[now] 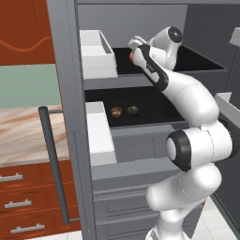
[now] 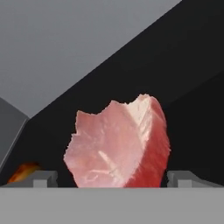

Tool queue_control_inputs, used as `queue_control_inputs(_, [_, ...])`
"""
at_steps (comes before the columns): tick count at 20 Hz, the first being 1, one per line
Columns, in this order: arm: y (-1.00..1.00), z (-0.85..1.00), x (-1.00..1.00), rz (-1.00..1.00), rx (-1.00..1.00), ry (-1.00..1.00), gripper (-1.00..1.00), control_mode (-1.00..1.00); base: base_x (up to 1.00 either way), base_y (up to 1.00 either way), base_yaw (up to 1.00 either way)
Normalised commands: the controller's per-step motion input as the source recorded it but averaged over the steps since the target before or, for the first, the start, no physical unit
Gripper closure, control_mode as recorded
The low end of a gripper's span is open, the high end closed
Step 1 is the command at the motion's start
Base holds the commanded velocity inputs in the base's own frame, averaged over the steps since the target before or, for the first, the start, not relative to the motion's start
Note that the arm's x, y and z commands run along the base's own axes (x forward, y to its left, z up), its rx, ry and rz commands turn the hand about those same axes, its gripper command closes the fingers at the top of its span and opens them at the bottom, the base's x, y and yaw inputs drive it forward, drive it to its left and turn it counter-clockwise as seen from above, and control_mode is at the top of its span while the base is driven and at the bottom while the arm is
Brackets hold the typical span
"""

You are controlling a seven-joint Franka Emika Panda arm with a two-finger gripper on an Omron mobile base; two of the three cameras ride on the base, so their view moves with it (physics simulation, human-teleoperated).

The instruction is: Gather the squash and potato from the fridge and place them on a tray on the dining counter. Then gather the chicken drumstick and steak from the fridge and place them on the other tray.

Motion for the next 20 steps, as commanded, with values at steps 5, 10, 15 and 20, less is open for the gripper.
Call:
queue_control_inputs(5, [0.06, -0.17, 0.22, 0.00, 0.00, 0.02, -1.00, -1.00, 0.00, 0.00, 0.00])
queue_control_inputs(10, [0.04, -0.14, 0.11, 0.00, 0.00, 0.00, 1.00, -1.00, 0.00, 0.00, 0.00])
queue_control_inputs(15, [0.07, -0.19, 0.00, 0.00, 0.00, 0.00, 1.00, -1.00, 0.00, 0.00, 0.00])
queue_control_inputs(20, [0.18, -0.23, 0.05, 0.00, 0.00, 0.02, 1.00, -1.00, 0.00, 0.00, 0.00])
